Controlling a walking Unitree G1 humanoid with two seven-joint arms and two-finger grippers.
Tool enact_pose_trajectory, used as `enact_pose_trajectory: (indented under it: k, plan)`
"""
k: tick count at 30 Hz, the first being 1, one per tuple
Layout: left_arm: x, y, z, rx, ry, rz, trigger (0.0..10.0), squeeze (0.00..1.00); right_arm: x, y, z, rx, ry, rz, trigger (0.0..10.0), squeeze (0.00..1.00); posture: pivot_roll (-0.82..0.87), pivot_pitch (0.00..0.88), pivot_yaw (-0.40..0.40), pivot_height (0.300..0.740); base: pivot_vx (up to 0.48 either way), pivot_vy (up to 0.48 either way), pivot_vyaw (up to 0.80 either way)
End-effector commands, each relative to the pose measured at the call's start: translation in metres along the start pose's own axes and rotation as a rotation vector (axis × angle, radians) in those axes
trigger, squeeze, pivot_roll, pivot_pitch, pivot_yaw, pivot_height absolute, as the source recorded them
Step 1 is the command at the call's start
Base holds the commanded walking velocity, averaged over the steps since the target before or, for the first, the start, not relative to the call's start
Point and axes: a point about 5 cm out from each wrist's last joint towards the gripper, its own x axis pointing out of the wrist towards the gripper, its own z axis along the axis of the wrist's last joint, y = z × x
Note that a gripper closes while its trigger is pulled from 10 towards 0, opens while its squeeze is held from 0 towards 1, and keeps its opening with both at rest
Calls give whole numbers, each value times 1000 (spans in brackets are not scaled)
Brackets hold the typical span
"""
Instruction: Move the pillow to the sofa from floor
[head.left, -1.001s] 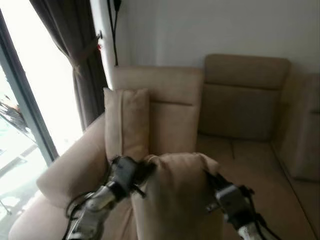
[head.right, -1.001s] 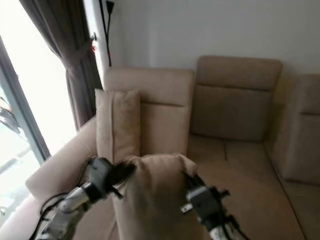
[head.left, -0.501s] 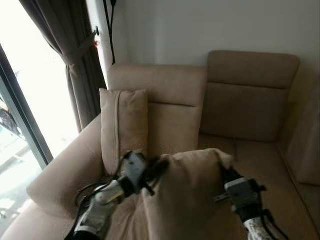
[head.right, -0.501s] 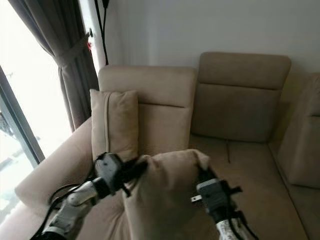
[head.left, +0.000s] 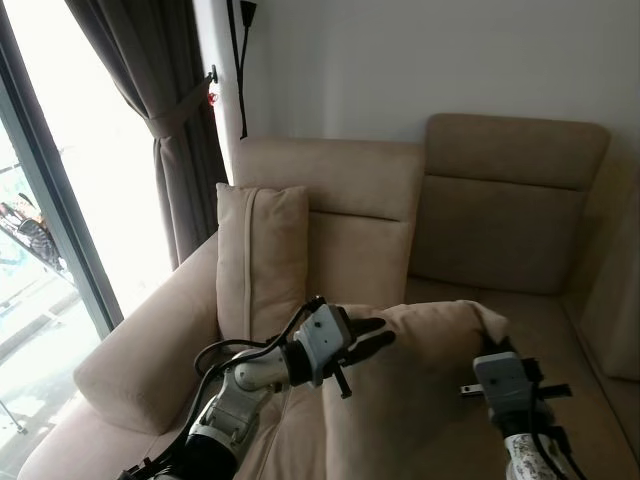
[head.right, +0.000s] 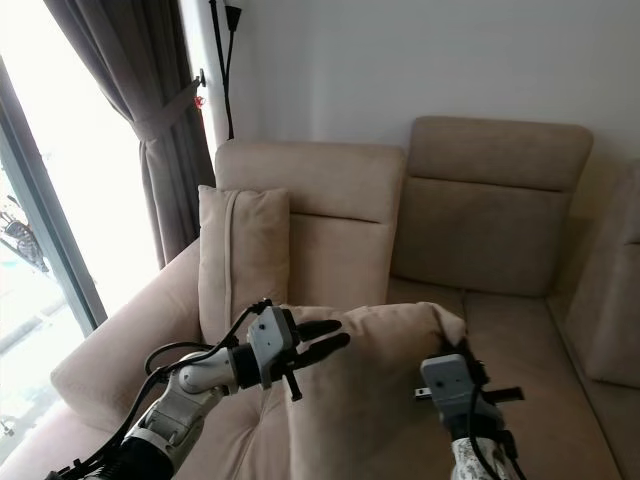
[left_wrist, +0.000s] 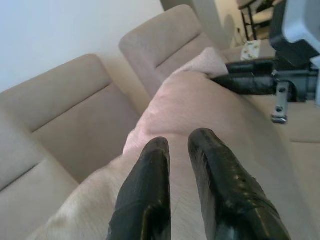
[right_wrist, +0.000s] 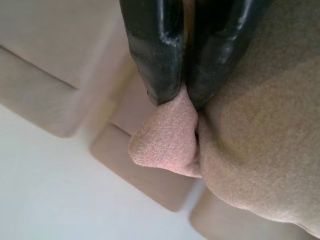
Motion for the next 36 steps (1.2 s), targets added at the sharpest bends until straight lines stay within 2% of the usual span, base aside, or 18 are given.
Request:
enact_pose_trajectory:
  k: [1, 4, 10, 12, 15, 16, 17, 20, 25, 27, 30, 31, 34, 35, 36]
  plan:
    - [7, -4, 2, 23, 1, -44, 10000, 0, 7, -8, 11, -16, -45, -65, 10000, 0, 28, 0, 66, 740, 0, 0, 0]
    - [13, -11, 0, 19, 0, -84, 10000, 0, 5, -3, 6, -25, -6, -54, 10000, 0, 27, 0, 70, 740, 0, 0, 0]
    - [16, -21, -4, 23, 16, -114, 10000, 0, 2, 1, -2, -38, 47, -43, 10000, 0, 24, 0, 73, 740, 0, 0, 0]
    - [16, -21, -6, 19, 24, -109, 10000, 0, 3, 3, -7, -36, 85, -29, 10000, 0, 24, 0, 72, 740, 0, 0, 0]
    - [16, -21, -9, 5, 39, -114, 10000, 0, 9, 4, -25, -17, 202, 7, 10000, 0, 25, 0, 68, 740, 0, 0, 0]
    - [16, -21, -9, 5, 39, -114, 10000, 0, 9, 4, -25, -17, 202, 7, 10000, 0, 25, 0, 68, 740, 0, 0, 0]
    - [15, -20, -11, 1, 63, -131, 10000, 0, 13, -1, -35, 11, 261, -11, 10000, 0, 27, 0, 67, 740, 0, 0, 0]
    - [13, -18, -14, 2, 101, -142, 10000, 0, 20, -7, -39, 23, 285, -29, 10000, 0, 32, 0, 65, 740, 0, 0, 0]
    - [11, -13, -16, 12, 129, -121, 10000, 0, 33, -17, -37, 26, 283, -62, 10000, 0, 34, 0, 64, 740, 0, 0, 0]
    - [10, -8, -16, 10, 128, -92, 10000, 0, 45, -25, -33, 29, 265, -88, 10000, 0, 39, 0, 61, 740, 0, 0, 0]
    - [8, -7, -16, 5, 126, -80, 10000, 0, 53, -29, -30, 32, 255, -98, 10000, 0, 47, 0, 56, 740, 0, 0, 0]
    - [8, -7, -16, 3, 126, -80, 10000, 20, 54, -30, -30, 34, 255, -99, 10000, 980, 47, 0, 56, 740, 0, 0, 0]
    - [6, -6, -17, 7, 128, -66, 10000, 0, 55, -28, -31, 39, 256, -94, 10000, 1000, 52, 0, 50, 740, 0, 0, 0]
    - [6, -6, -17, 10, 131, -55, 10000, 0, 54, -26, -31, 39, 257, -90, 10000, 922, 52, 0, 49, 740, 0, 0, 0]
    - [6, -6, -17, 10, 131, -55, 10000, 0, 54, -26, -31, 39, 257, -90, 10000, 922, 52, 0, 49, 740, 0, 0, 0]
